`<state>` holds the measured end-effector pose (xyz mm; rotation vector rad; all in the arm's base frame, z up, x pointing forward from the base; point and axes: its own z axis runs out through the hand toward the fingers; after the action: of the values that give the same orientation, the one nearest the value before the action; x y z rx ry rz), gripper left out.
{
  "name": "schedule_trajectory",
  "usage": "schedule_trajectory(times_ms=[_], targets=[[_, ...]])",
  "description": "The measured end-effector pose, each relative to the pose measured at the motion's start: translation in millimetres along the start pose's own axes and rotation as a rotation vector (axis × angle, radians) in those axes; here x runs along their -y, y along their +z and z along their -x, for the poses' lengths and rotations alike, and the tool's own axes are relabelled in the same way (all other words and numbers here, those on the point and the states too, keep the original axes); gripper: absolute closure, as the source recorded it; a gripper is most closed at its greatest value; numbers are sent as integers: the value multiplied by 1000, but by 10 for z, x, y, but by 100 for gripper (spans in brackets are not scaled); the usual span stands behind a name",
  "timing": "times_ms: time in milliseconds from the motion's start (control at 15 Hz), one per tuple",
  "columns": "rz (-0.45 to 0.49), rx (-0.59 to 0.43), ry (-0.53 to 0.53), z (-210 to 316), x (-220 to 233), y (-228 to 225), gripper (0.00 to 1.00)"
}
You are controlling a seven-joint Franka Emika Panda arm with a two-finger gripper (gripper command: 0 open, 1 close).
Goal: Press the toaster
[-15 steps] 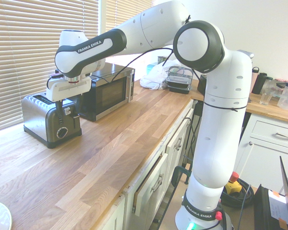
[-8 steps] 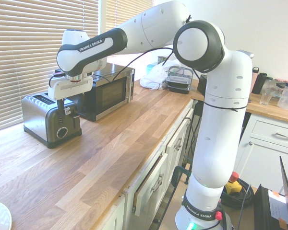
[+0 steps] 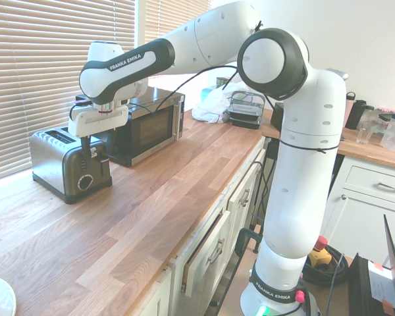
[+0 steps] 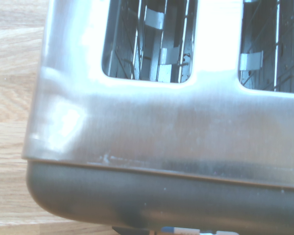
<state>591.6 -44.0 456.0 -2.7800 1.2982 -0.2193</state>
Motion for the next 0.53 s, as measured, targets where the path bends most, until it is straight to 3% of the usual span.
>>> schedule_trajectory(times_ms=[533], targets=[[-2, -2, -2, 5, -27, 20, 100]])
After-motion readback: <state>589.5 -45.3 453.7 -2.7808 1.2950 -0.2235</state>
